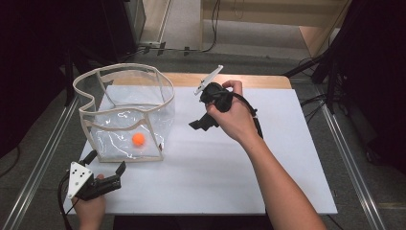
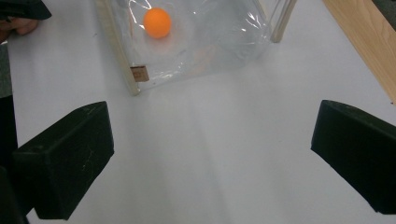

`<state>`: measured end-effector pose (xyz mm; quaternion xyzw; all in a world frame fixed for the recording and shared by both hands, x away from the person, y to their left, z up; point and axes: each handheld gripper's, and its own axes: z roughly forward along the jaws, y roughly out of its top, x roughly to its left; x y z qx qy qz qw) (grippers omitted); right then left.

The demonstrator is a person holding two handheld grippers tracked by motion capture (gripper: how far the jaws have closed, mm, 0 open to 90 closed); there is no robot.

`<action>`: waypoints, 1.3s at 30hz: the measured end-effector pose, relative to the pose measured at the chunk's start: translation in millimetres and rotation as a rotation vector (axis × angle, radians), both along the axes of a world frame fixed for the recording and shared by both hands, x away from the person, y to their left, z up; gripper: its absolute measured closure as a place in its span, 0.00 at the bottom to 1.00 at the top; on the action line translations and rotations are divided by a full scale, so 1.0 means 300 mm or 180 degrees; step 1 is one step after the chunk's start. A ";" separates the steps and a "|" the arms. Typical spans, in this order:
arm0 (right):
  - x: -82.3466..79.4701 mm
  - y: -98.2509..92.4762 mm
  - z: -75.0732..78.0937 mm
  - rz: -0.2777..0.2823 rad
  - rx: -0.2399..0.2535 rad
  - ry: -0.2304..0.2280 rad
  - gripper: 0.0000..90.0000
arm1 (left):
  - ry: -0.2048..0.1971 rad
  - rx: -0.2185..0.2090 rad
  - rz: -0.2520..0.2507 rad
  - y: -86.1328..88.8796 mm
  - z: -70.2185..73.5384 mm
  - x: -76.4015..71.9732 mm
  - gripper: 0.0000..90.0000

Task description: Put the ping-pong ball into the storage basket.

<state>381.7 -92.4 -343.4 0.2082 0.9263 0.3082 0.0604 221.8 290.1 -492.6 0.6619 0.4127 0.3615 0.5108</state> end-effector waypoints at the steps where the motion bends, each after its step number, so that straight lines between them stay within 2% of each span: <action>1: -0.001 -0.002 -0.003 -0.0005 0.0001 0.0016 0.00 | 0.0001 0.0001 -0.0001 0.000 0.000 0.000 0.00; 30: -0.045 -0.098 -0.117 -0.0110 0.0052 0.0087 0.00 | 0.0002 -0.0004 -0.0002 0.000 0.000 0.000 0.00; 39: -0.068 -0.134 -0.148 -0.0162 0.0122 0.0012 0.00 | 0.0003 -0.0003 -0.0003 0.000 0.000 -0.001 0.00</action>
